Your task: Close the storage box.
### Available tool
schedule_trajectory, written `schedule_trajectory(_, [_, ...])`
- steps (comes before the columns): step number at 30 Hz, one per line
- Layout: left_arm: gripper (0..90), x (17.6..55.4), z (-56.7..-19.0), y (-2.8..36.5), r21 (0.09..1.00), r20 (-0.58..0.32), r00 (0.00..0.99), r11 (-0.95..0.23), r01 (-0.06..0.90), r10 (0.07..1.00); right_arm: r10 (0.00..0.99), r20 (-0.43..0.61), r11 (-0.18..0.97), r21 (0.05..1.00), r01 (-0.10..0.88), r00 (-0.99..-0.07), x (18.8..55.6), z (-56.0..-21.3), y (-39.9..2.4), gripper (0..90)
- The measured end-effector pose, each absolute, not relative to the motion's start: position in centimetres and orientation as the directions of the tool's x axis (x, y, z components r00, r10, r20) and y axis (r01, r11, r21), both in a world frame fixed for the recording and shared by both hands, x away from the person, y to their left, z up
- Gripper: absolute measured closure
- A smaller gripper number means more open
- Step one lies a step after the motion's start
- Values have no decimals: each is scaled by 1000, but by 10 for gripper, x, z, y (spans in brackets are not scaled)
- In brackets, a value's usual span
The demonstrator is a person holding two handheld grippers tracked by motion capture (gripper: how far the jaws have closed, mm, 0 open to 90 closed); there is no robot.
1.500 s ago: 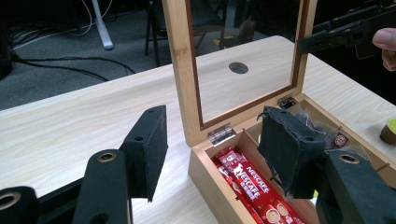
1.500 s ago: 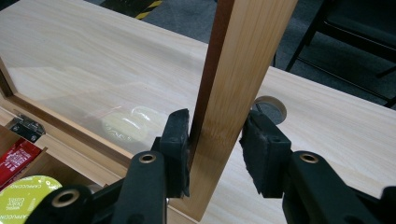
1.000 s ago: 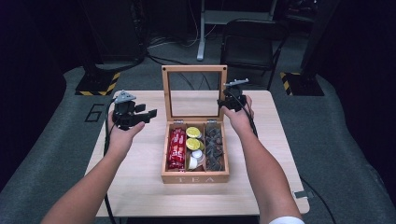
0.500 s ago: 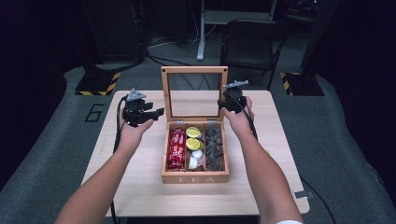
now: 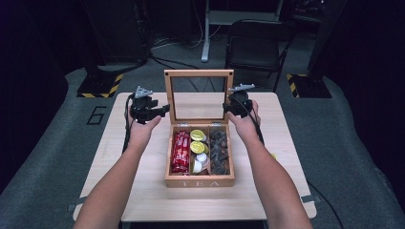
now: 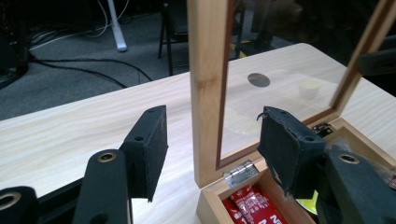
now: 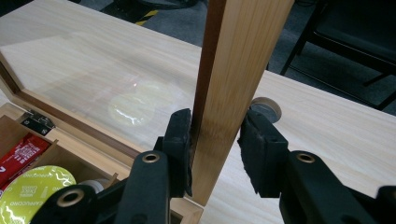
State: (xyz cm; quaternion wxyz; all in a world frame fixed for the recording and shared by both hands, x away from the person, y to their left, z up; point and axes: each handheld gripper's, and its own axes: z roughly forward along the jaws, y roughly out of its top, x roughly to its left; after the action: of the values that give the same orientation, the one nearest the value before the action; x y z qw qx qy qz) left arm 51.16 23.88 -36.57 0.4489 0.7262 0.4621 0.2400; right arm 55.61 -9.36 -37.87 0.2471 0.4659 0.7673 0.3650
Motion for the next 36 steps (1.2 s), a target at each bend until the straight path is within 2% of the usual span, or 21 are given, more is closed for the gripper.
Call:
schedule_trajectory(6, [434,520,-366,226,882,-53,467,-178,437,883,896,-43,297,797,526,-442,552,-379,-94,642])
schedule_trajectory(11, [454,522,-357,216,882,-7,425,-195,428,905,897,-42,297,796,528,-441,549,-378,-94,643])
schedule_trajectory(21, [474,532,-357,213,882,-16,419,-185,434,908,889,-59,313,802,509,-454,545,-378,-95,645])
schedule_trajectory(26, [562,534,-357,210,893,-59,440,-149,425,896,891,-45,301,803,515,-452,544,-379,-96,646])
schedule_trajectory(36, [568,532,-356,212,892,-61,455,-156,424,889,888,-55,306,812,498,-456,542,-380,-97,646])
